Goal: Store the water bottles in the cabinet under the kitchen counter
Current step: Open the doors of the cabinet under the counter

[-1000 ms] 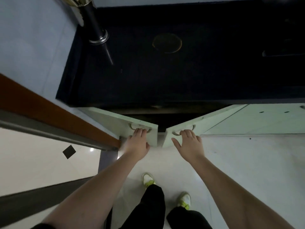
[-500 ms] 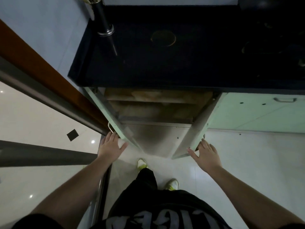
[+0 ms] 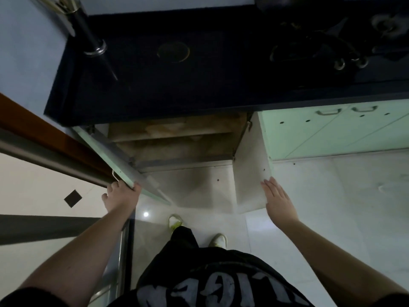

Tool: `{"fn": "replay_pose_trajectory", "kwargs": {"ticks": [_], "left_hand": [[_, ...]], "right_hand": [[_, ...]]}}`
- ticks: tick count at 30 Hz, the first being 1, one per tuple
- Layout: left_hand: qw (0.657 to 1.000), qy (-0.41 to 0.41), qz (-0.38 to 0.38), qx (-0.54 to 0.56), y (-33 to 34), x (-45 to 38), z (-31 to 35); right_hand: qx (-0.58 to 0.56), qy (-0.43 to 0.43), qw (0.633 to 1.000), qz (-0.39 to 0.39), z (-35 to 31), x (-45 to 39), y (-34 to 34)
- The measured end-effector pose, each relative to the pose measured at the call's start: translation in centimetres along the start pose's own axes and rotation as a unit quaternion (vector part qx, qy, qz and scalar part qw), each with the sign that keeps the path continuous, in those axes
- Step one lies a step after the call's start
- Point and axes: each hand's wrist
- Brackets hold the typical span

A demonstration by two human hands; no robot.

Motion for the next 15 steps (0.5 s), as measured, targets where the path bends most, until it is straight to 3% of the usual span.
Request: {"fn": "replay_pose_trajectory", "kwargs": {"ticks": [3,6,11,15], "left_hand": [[0.998,0.027,0.046,0.03,0.2,0.6,0.1],[0.988,0.13,0.077,0.007,0.3,0.1,0.0],[0.943,0.291,-0.031,-0.156,1.4,-2.3,-0.2],[0.925,0.309,-0.065,-0.212,0.9,-2.5,-1.6]], "right_hand": [[0.018,0.037,0.999,-0.008,2.6,0.5,-0.5],[0.046,0.04,0.998,-0.025,4.0,0.6,-1.3],[0.064,0.044,0.995,-0.067,1.7,0.4,-1.7],[0.04,0.075,0.996,-0.04,-2.2,-0.7,-2.5]]}}
Point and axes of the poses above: each hand's wrist, its own x-axis away from the middle knuckle, its own y-axis out of the palm, z = x × y, and after that the axes turned 5 degrees about -y, right-handed
